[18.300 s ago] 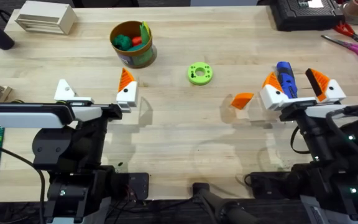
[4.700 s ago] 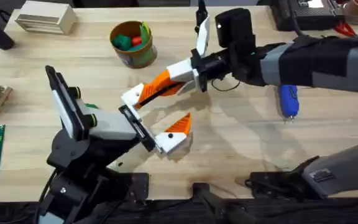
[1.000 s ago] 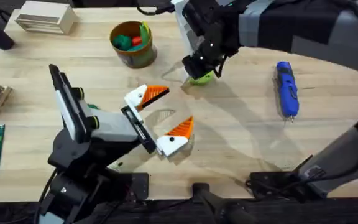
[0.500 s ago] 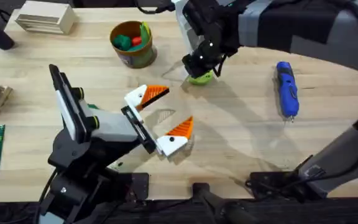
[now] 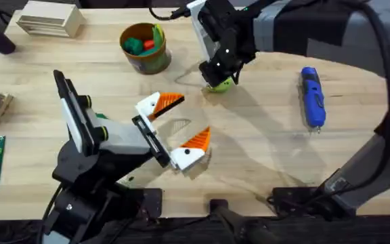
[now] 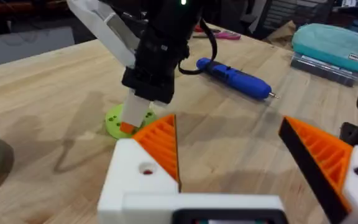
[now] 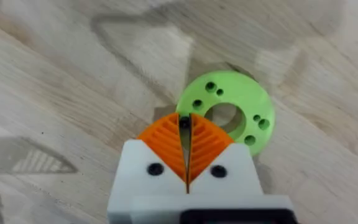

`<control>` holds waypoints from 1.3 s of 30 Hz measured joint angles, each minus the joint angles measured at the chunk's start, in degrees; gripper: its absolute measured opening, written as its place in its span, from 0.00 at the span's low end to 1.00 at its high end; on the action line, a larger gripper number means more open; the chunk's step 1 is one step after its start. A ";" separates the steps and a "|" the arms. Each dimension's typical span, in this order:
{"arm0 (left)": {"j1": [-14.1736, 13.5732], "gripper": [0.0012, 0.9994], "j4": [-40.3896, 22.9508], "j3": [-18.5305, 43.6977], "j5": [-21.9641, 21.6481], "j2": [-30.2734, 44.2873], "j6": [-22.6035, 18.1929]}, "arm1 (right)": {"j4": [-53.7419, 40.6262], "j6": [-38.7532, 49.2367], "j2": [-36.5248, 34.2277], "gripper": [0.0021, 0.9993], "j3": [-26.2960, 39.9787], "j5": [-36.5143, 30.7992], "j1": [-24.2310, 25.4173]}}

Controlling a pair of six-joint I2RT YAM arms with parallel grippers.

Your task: Pick up the gripper from the table and insert it into the empty holder that is missing its gripper. Then pick up a screw, insert it into the mounting hole, and use the screwdriver to tighten it. Finally, clean up the table by picking up the vegetable and placing it into the bucket.

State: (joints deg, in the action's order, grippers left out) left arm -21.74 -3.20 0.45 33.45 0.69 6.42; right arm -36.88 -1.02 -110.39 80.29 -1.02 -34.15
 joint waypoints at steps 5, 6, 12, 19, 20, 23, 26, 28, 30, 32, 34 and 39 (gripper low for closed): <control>0.00 0.99 0.00 0.00 0.00 -0.02 0.00 | -0.74 0.00 0.00 0.01 0.37 0.00 -0.02; 0.00 0.99 0.00 0.00 0.00 -0.02 0.00 | -1.07 0.00 0.00 0.01 0.61 0.00 -0.02; 0.00 0.99 0.00 0.00 0.00 -0.02 0.00 | -4.99 0.00 1.66 0.01 2.02 0.04 -0.07; 0.00 0.99 0.00 0.00 0.00 -0.02 0.00 | -9.08 0.00 7.33 0.01 6.68 0.44 -0.07; 0.00 0.99 0.00 0.00 0.00 -0.02 0.01 | -10.14 0.00 8.09 0.01 7.54 0.45 -0.07; 0.00 0.99 0.00 0.00 0.00 -0.01 0.00 | -13.80 0.00 10.16 0.01 10.22 0.65 -0.10; 0.00 0.99 0.00 0.00 0.00 -0.02 0.00 | -17.64 0.00 11.62 0.01 12.66 0.68 -0.57; 0.00 0.99 0.00 0.00 0.00 0.00 0.00 | -19.75 -0.02 12.48 0.01 14.17 0.68 -1.46; 0.00 0.99 0.00 0.00 0.00 -0.01 0.00 | -21.32 -0.02 13.32 0.01 15.39 0.68 -3.01; 0.00 0.99 0.00 0.00 0.00 -0.02 0.00 | -22.30 -0.02 13.96 0.01 16.34 0.70 -4.94; 0.00 0.99 0.00 0.00 0.00 0.00 0.00 | -23.32 -0.02 14.40 0.01 18.65 1.91 -10.20; 0.00 0.99 0.00 0.00 0.00 -0.02 0.00 | -23.16 -0.24 14.40 0.01 19.73 6.09 -15.57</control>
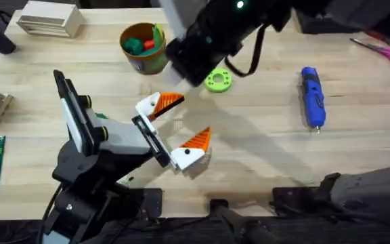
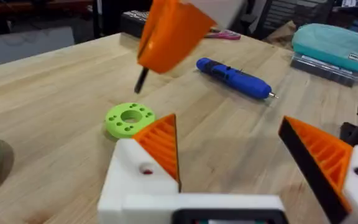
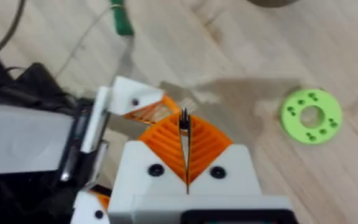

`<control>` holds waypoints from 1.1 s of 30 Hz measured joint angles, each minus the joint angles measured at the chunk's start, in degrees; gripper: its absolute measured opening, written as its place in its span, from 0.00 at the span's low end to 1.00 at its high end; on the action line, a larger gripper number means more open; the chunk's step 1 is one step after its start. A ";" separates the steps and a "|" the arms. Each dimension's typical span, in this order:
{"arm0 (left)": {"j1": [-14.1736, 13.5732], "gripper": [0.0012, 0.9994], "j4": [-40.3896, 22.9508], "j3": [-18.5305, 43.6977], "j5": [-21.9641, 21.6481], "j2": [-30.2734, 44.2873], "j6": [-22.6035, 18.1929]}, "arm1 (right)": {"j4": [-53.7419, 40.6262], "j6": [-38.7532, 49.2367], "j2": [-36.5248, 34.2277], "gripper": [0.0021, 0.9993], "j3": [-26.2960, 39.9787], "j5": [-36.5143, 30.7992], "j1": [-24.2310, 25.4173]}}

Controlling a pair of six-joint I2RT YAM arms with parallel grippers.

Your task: Pick up the gripper from the table and insert it into the empty holder that is missing its gripper. Then pick up a screw, insert it into the mounting hole, and use the screwdriver to tighten it. Finally, clean up the table by picking up the vegetable and placing it into the bucket.

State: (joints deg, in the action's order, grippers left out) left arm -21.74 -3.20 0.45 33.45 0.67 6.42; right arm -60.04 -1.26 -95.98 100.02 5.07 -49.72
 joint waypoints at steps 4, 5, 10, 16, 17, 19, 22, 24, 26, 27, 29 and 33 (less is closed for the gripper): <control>0.00 0.99 0.00 0.00 0.00 0.00 0.00 | -0.01 -0.43 0.00 0.01 0.01 1.47 -2.14; 0.00 0.99 0.00 0.00 0.00 0.00 0.00 | -0.01 -0.64 0.00 0.01 0.01 1.66 -2.41; 0.00 0.99 0.00 0.00 0.00 0.00 0.00 | 0.55 -1.57 0.00 0.01 0.01 2.08 -3.40; 0.00 0.99 0.00 0.00 0.00 0.00 0.00 | 1.72 -1.83 -0.02 0.01 0.01 2.11 -4.10; 0.00 0.99 0.00 0.00 0.00 0.00 0.00 | 1.74 -1.94 -0.02 0.01 0.01 2.11 -4.30; 0.00 0.99 0.00 0.00 0.00 0.00 0.00 | 1.74 -1.98 -0.08 0.01 0.02 2.13 -4.90; 0.00 0.99 0.00 0.00 0.00 0.00 0.00 | 1.76 -1.99 -0.24 0.01 0.03 2.17 -5.92; 0.00 0.99 0.00 0.00 0.00 0.00 0.00 | 1.76 -1.99 -0.39 0.01 0.03 2.28 -6.34; 0.00 0.99 0.00 0.00 0.00 0.00 0.00 | 1.76 -1.98 -0.50 0.01 0.03 2.31 -6.55; 0.00 0.99 0.00 0.00 0.00 0.02 0.00 | 1.74 -1.99 -0.50 0.01 0.03 2.30 -6.58; 0.00 0.99 0.00 0.00 0.00 0.00 0.00 | 1.76 -1.99 -0.50 0.01 0.03 2.30 -6.58; 0.00 0.99 0.00 0.00 0.00 0.00 0.00 | 1.77 -2.01 -0.77 0.01 0.07 2.30 -6.58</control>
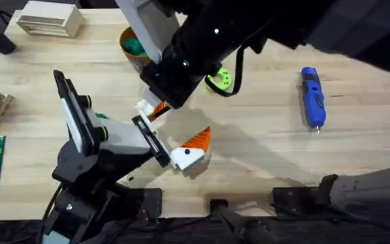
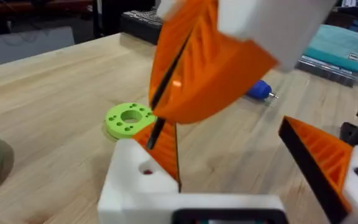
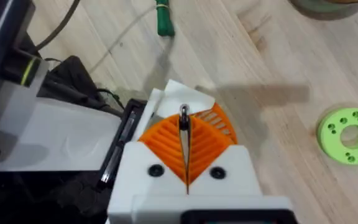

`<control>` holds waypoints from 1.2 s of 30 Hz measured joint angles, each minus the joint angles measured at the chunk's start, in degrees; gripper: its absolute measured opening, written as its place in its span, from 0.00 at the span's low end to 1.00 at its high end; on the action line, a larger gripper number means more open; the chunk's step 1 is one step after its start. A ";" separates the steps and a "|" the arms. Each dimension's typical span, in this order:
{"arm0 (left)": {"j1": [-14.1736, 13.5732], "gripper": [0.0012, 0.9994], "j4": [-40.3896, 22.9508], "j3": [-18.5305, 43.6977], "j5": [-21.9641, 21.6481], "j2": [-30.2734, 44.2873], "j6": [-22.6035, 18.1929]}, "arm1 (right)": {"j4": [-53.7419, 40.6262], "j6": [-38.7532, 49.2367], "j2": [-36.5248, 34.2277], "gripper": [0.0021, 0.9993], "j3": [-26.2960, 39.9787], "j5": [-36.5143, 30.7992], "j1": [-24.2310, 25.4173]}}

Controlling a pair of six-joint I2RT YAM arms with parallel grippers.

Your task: Pick up the gripper from the table and insert it into the empty holder that is missing its gripper. Then pick up a screw, insert it into the mounting hole, and use the screwdriver to tighten it. Finally, clean up the table by picking up the vegetable and placing it into the bucket.

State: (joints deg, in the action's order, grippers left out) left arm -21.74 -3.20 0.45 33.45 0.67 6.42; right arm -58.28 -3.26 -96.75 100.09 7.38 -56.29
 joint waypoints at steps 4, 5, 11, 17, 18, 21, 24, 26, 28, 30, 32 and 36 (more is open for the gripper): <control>0.00 0.99 0.00 0.00 0.00 0.00 0.00 | 0.00 0.00 -1.03 0.01 0.03 0.02 0.00; 0.00 0.99 0.00 0.00 0.00 0.00 0.00 | -0.03 -0.03 -1.33 0.01 0.03 0.16 0.00; 0.00 0.99 0.00 0.00 0.00 0.02 0.00 | -0.22 -0.14 -2.21 0.01 0.03 0.81 0.00; 0.00 0.99 0.00 0.00 0.00 0.00 0.00 | -0.19 -0.13 -2.45 0.01 0.05 1.07 0.00; 0.00 0.99 0.00 0.00 -0.02 0.00 0.02 | -0.18 -0.13 -2.61 0.01 0.05 1.07 0.00; 0.02 0.99 -0.02 0.00 -0.22 0.02 0.20 | -0.05 -0.15 -2.98 0.01 0.18 1.06 0.04; 0.02 0.99 -0.02 0.00 -0.20 0.02 0.25 | 0.34 -0.15 -3.22 0.01 0.37 1.07 0.07; 0.02 0.99 -0.02 0.00 -0.17 0.02 0.26 | 0.96 -0.14 -3.31 0.01 0.37 1.07 0.06; 0.02 0.99 0.00 0.00 -0.09 0.00 0.06 | 1.54 -0.16 -3.53 0.01 0.37 1.05 0.04; 0.02 0.99 0.00 0.00 -0.03 0.00 0.02 | 1.72 -0.14 -3.92 0.01 0.37 1.07 0.04; 0.02 0.99 -0.01 0.00 -0.01 0.02 0.04 | 1.68 -0.14 -4.75 0.01 0.37 1.17 0.04; 0.02 0.99 -0.02 0.00 0.00 0.02 0.04 | 1.53 -0.14 -4.78 0.01 0.37 1.27 0.04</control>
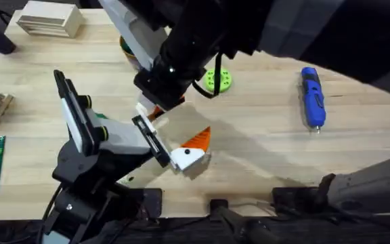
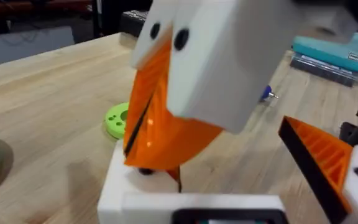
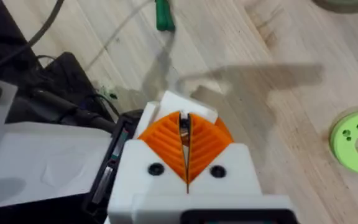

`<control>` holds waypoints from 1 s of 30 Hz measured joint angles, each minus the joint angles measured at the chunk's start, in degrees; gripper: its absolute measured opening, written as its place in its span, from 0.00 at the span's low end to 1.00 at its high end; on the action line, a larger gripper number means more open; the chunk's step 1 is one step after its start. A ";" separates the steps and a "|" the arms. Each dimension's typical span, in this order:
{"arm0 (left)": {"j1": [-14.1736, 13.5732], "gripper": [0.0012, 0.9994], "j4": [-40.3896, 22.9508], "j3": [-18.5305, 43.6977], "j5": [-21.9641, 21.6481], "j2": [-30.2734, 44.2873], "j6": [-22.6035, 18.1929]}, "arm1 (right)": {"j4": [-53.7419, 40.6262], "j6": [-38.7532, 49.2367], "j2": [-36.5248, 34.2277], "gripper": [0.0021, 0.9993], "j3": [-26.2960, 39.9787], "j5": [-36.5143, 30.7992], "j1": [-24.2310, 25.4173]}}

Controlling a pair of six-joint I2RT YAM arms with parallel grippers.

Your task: Pick up the gripper from the table and insert it into the empty holder that is missing its gripper. Then pick up a screw, insert it into the mounting hole, and use the screwdriver to tighten it. Finally, clean up the table by picking up the vegetable and placing it into the bucket.

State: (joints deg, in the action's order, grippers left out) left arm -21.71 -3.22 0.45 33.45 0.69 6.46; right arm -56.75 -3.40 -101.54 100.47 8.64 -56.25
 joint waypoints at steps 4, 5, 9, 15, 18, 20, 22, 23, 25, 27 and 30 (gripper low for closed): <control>0.00 0.99 0.00 0.00 0.00 -0.02 0.00 | 0.00 -0.02 -0.02 0.01 0.00 0.00 0.00; 0.00 0.99 0.00 0.00 0.00 -0.01 0.00 | 0.00 -0.02 0.00 0.01 0.00 0.00 0.00; 0.00 0.99 0.00 0.00 0.00 0.00 0.01 | 0.00 -0.39 -0.01 0.37 0.00 0.17 0.00; 0.00 0.99 0.02 0.00 0.02 -0.01 -0.02 | -0.28 -0.26 0.00 0.89 0.00 -1.25 1.75; 0.00 0.99 0.02 0.00 0.02 0.00 -0.02 | -0.28 -0.24 0.00 0.89 0.00 -0.88 2.05; 0.00 0.99 0.02 0.00 0.00 0.00 -0.02 | -0.53 -0.24 0.00 0.89 0.00 -0.57 2.65; 0.00 0.99 0.02 0.00 -0.02 -0.01 -0.02 | -0.90 -0.24 0.17 0.89 0.00 -0.30 3.73; 0.00 0.99 0.02 0.00 -0.02 0.00 -0.02 | -1.32 -0.24 0.45 0.89 0.00 -0.20 4.44; 0.00 0.99 0.02 0.00 -0.04 0.00 -0.02 | -2.64 -0.26 1.72 0.89 0.00 -0.18 6.15; 0.00 0.99 0.02 0.00 -0.04 0.00 -0.02 | -3.77 -0.24 3.61 0.89 0.00 -0.17 8.00; 0.00 0.99 0.02 0.00 -0.04 0.00 -0.02 | -6.53 -0.24 7.65 0.89 0.00 -0.17 11.47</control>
State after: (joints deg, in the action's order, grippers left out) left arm -21.71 -3.20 0.45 33.41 0.69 6.44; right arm -63.28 -3.64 -93.89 100.47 8.47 -44.78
